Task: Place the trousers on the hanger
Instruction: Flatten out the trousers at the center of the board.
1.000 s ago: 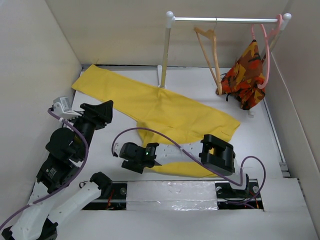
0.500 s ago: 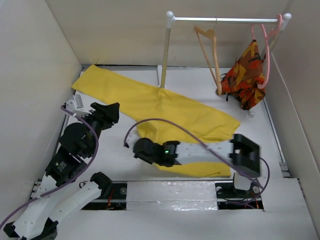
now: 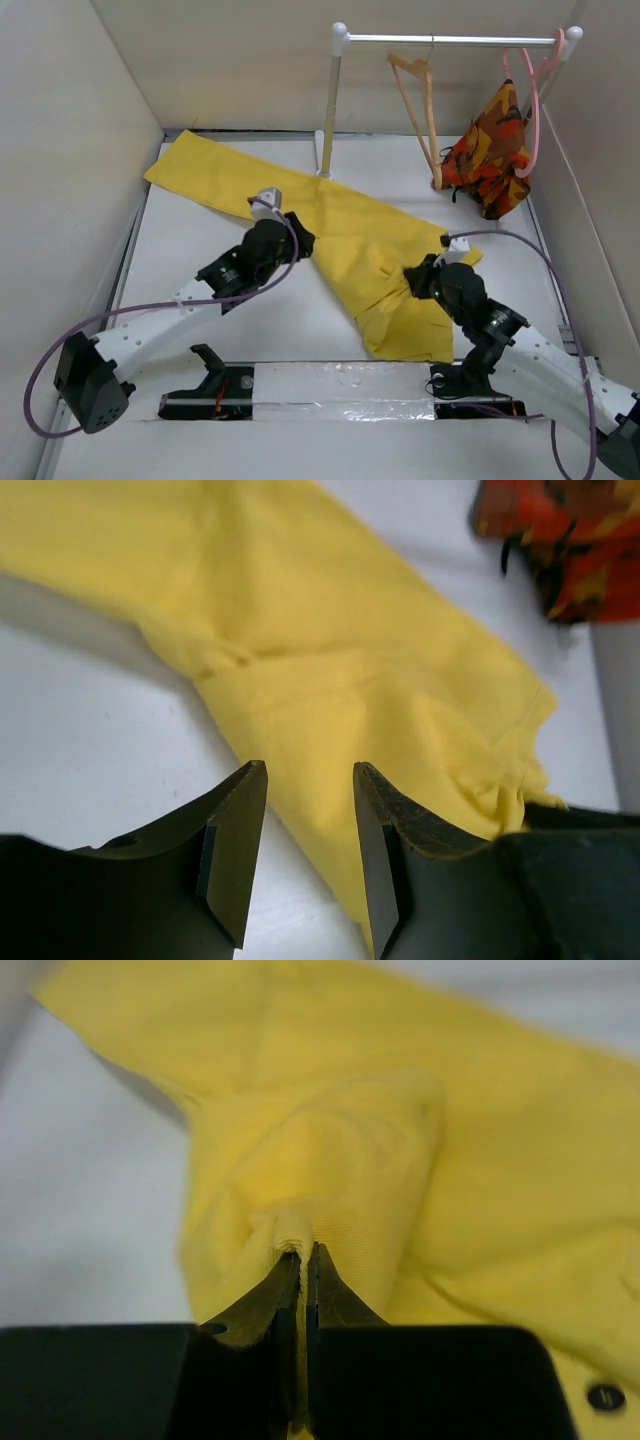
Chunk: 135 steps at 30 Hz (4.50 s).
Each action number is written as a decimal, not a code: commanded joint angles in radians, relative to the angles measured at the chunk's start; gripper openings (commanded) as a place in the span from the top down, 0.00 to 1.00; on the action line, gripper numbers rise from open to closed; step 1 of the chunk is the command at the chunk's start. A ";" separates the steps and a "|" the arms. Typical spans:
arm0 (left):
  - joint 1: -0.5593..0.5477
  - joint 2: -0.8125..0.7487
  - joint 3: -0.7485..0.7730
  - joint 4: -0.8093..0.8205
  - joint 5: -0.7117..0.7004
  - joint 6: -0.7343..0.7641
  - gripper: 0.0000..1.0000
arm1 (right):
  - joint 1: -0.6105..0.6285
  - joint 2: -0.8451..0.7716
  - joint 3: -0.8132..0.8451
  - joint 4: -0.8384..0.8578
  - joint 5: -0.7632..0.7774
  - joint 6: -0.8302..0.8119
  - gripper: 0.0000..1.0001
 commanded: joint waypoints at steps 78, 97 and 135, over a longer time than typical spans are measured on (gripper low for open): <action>-0.373 -0.332 -0.118 -0.052 -0.345 -0.174 0.72 | 0.174 0.457 0.339 -0.005 -0.063 -0.306 0.92; -0.362 -0.555 -0.177 -0.226 -0.396 -0.227 0.72 | 0.144 1.296 0.999 -0.123 -0.273 -0.547 0.46; -0.362 -0.489 -0.208 -0.173 -0.394 -0.227 0.72 | 0.041 1.388 1.108 -0.273 -0.405 -0.584 0.52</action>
